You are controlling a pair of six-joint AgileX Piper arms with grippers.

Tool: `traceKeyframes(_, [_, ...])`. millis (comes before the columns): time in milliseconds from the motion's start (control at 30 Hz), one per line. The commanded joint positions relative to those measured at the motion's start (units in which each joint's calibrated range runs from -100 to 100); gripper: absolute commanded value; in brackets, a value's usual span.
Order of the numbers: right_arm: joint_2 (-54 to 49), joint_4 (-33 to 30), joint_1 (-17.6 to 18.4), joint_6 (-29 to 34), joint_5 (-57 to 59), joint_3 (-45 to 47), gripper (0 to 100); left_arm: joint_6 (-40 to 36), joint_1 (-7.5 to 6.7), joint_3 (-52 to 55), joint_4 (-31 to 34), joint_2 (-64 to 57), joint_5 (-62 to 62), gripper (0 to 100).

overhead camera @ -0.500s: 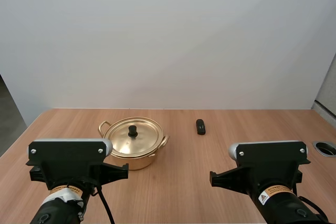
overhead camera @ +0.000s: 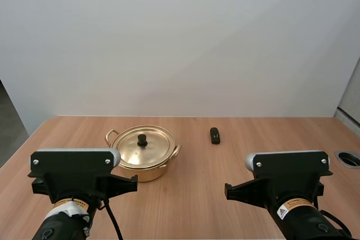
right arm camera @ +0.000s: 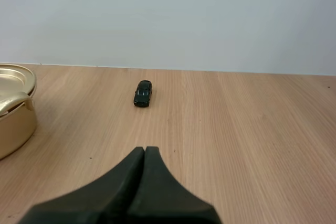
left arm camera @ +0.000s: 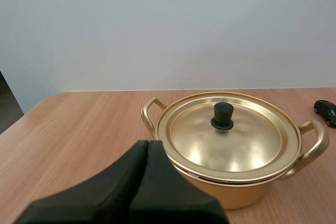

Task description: Open the pot, put the car inside, and close it

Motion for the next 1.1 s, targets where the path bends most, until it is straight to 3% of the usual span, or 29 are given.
traceKeyframes(0, [0.0,0.0,0.0,0.1,0.1,0.0,0,0.0,-0.01,0.0,0.0,0.0,0.0,0])
traceKeyframes(1067, [0.0,1.9,0.0,0.1,0.1,0.0,0,0.0,-0.01,0.0,0.0,0.0,0.0,0])
